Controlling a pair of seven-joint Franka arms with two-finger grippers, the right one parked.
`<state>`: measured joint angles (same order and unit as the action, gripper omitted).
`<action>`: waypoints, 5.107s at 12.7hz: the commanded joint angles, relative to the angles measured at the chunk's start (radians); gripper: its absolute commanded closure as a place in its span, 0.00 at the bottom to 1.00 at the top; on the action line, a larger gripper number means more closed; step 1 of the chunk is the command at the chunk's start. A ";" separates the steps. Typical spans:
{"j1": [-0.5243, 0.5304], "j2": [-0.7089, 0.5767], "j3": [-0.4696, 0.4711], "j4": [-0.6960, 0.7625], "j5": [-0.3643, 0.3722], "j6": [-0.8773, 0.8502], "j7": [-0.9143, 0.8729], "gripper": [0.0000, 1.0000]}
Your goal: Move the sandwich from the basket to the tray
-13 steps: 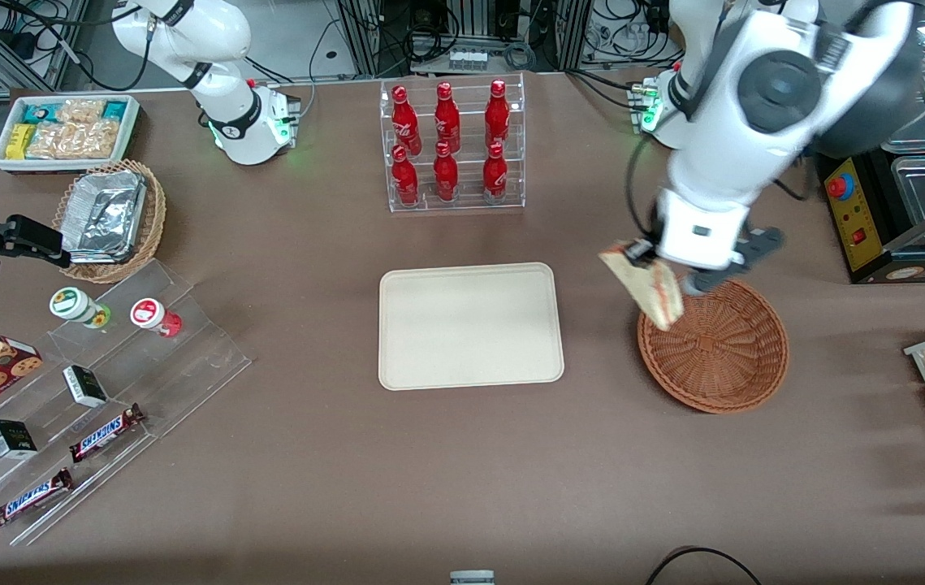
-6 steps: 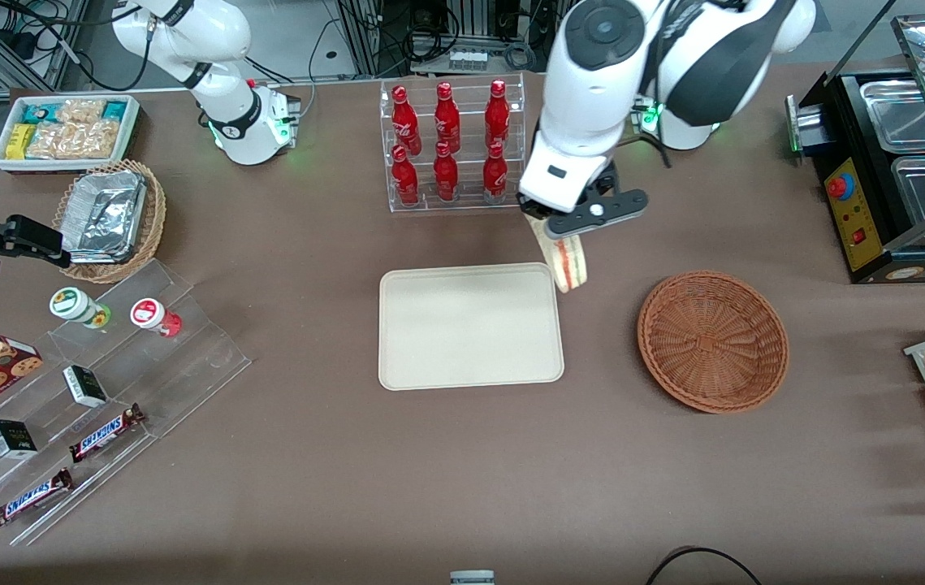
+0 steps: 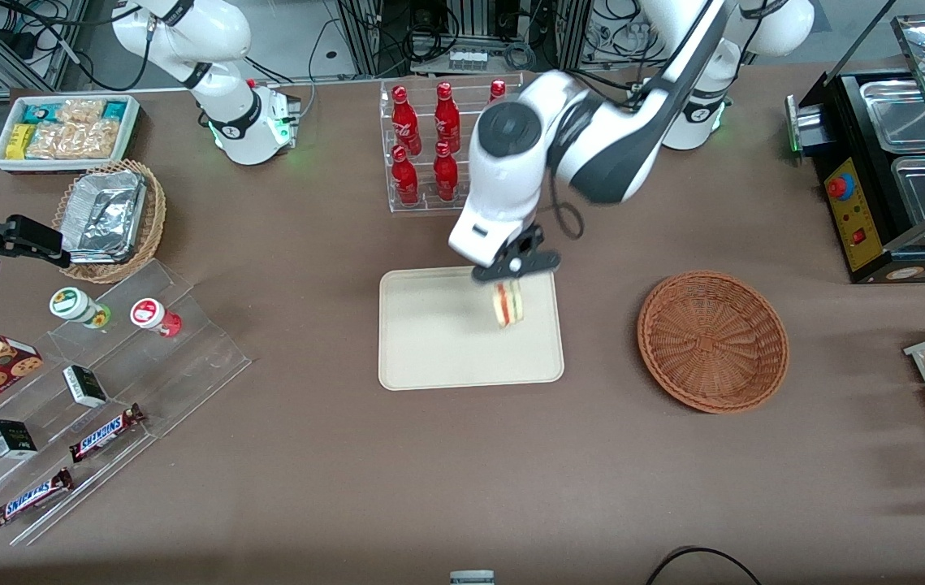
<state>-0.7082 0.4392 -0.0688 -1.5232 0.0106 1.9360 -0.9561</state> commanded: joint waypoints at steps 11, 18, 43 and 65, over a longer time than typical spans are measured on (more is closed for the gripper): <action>-0.120 0.259 0.015 0.090 0.144 0.153 0.011 1.00; -0.145 0.282 0.015 0.086 0.154 0.185 0.008 0.61; 0.323 -0.373 0.103 -0.086 0.043 -0.338 0.219 0.01; 0.725 -0.497 0.055 0.012 -0.041 -0.549 0.984 0.01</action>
<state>-0.0064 -0.0836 0.0039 -1.5515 -0.0211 1.3960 -0.0038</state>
